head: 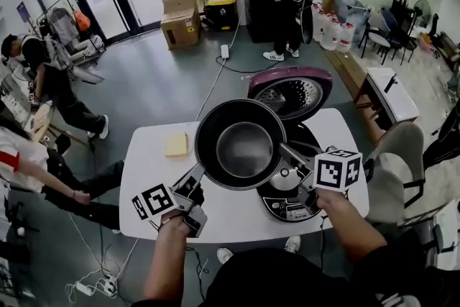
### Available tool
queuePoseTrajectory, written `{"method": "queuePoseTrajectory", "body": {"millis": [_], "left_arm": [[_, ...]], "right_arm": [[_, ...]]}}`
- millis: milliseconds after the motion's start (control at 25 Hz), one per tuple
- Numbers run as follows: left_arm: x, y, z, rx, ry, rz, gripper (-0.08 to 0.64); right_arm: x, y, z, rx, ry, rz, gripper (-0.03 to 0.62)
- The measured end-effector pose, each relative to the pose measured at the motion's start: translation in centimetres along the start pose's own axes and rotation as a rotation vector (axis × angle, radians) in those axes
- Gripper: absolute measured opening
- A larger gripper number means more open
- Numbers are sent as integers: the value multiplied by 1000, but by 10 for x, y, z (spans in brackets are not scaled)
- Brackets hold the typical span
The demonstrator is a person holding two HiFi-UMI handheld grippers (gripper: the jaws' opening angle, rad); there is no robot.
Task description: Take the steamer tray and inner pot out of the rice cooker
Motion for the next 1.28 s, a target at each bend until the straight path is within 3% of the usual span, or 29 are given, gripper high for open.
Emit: {"method": "queuePoseTrajectory", "body": {"millis": [200, 480, 840, 1280], "left_arm": [[16, -36, 35, 46, -16, -59, 14], [19, -65, 106, 118, -63, -61, 12], [20, -82, 173, 149, -78, 8, 12], [-8, -67, 234, 192, -115, 125, 12]], "right_arm": [[-14, 42, 25, 45, -12, 41, 55], [-65, 99, 46, 49, -12, 100, 55], [-126, 140, 56, -53, 61, 136, 55], [-195, 160, 30, -179, 165, 152, 54]]}}
Point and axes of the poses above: the fingertips, and each gripper's own axes: y forward along the fingers, z to its left, x out of its top, the point moved 5 cm from there along -y, backward along the fingers, and after that the axes turned 12 degrees about x, right-handed, at the moved point
